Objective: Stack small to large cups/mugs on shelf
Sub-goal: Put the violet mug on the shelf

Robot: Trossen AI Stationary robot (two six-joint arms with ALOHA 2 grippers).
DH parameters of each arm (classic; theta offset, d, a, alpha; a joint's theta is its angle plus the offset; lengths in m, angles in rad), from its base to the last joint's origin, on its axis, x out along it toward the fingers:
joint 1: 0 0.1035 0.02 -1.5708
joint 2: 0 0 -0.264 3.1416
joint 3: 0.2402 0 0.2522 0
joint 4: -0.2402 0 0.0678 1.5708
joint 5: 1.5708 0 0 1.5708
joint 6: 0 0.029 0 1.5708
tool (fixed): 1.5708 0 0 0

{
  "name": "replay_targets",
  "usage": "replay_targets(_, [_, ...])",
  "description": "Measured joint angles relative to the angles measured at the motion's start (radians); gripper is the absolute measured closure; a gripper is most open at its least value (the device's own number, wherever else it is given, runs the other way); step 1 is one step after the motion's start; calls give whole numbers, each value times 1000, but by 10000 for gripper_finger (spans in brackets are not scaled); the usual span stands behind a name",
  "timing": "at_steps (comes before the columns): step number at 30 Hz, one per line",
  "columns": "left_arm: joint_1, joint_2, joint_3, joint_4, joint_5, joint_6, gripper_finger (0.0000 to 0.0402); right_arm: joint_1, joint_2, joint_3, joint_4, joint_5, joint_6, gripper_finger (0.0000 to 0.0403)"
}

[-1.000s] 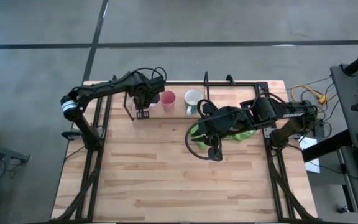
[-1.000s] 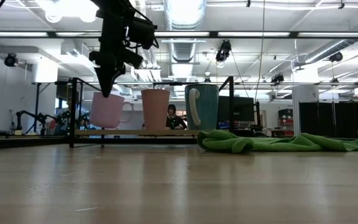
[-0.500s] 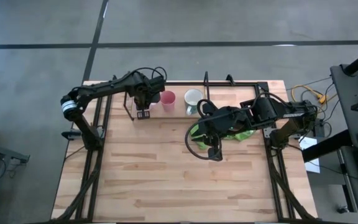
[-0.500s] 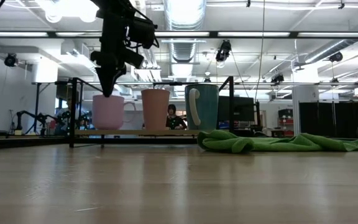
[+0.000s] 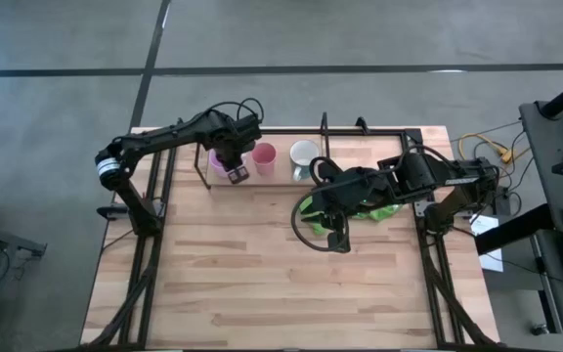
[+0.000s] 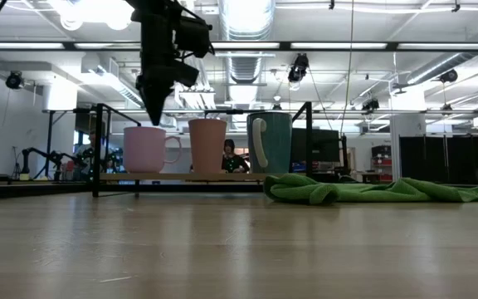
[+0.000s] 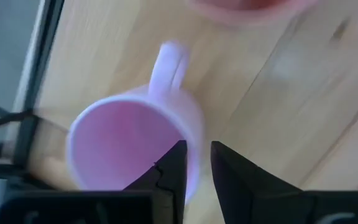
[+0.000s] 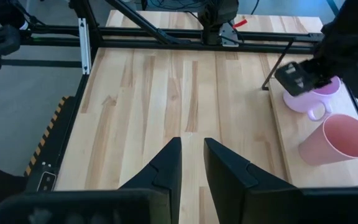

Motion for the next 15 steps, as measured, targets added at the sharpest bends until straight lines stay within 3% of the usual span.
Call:
replay_targets(4, [0, 0, 0, 52, 81, -178, 344, 0, 0, 0, 0, 0, -4, 339])
replay_targets(8, [0, 10, -12, 67, 83, -287, 343, 0, 0, 0, 0, 0, -6, 339])
replay_targets(15, [0, 14, 3, 79, 24, -301, 343, 0, 0, 0, 0, 0, -7, 339])
